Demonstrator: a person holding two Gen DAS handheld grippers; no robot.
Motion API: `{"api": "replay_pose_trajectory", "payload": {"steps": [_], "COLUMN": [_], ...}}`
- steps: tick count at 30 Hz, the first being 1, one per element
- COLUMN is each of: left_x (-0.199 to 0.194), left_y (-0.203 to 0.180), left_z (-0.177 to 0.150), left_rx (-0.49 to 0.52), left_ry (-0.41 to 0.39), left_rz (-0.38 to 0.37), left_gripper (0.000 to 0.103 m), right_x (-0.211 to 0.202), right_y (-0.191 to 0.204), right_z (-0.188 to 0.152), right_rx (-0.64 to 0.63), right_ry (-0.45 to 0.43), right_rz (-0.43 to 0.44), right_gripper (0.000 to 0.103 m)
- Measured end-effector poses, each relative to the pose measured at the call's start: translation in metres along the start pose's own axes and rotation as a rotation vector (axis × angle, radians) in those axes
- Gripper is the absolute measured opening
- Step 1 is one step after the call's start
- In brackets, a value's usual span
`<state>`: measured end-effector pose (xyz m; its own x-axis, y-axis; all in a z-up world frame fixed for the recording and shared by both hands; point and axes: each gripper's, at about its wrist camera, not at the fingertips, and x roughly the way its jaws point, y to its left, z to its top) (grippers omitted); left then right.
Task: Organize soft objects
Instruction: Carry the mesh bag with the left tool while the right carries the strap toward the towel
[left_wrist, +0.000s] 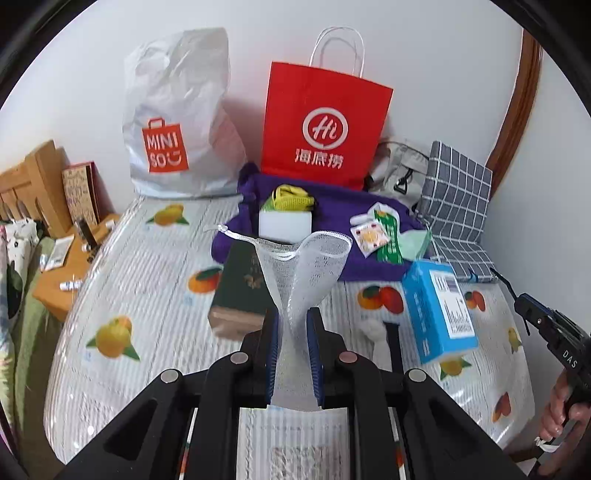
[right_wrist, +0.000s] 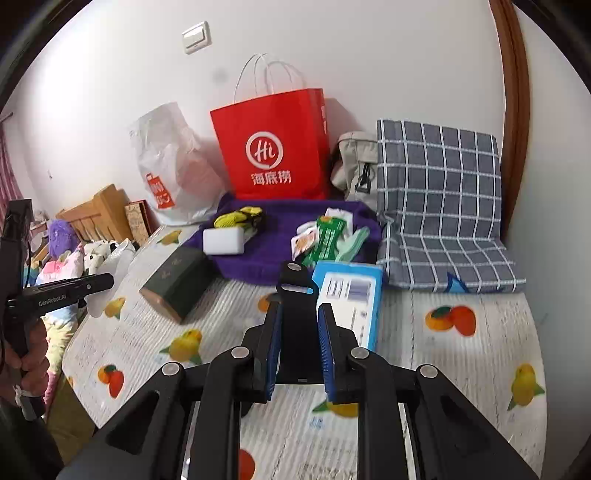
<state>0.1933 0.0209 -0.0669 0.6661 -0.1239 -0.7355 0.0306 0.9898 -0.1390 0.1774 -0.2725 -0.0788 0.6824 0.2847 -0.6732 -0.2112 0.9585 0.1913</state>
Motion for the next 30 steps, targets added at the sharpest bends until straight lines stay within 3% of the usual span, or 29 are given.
{"api": "replay_pose_trajectory", "payload": {"steps": [11,12,13,19,22,25,28,29,30], "left_x": [0.015,0.016,0.018,0.038,0.047,0.054,0.064,0.068,0.070], "left_y": [0.016,0.020,0.022,0.029,0.027,0.025,0.024,0.023,0.023], "left_z": [0.039,0.043,0.046,0.062,0.064,0.064,0.063,0.062,0.062], "left_rx": [-0.016,-0.022,-0.029,-0.041,-0.036,-0.035,-0.029,-0.027,-0.027], "left_ry": [-0.039,-0.042,-0.043,-0.029,-0.014,-0.007,0.014,0.023,0.025], "left_rz": [0.049,0.049,0.047,0.041,0.035,0.026,0.020,0.017,0.016], "left_gripper": [0.015,0.015,0.015,0.015,0.015,0.015,0.015,0.015,0.015], "right_x": [0.022,0.025,0.029,0.062,0.083,0.096,0.107,0.110,0.113], "right_y": [0.000,0.001,0.001,0.002,-0.001,-0.005,-0.005,-0.004,-0.002], "right_z": [0.051,0.054,0.058,0.079,0.078,0.068,0.051,0.045,0.038], "right_rx": [-0.029,-0.032,-0.035,-0.025,-0.024,-0.041,-0.083,-0.106,-0.132], "right_ry": [-0.051,-0.052,-0.048,-0.034,0.022,0.064,0.108,0.118,0.132], "right_rz": [0.021,0.023,0.031,0.061,0.065,0.076,0.097,0.086,0.075], "right_gripper": [0.019,0.018,0.006,0.001,0.002,0.007,0.037,0.044,0.044]}}
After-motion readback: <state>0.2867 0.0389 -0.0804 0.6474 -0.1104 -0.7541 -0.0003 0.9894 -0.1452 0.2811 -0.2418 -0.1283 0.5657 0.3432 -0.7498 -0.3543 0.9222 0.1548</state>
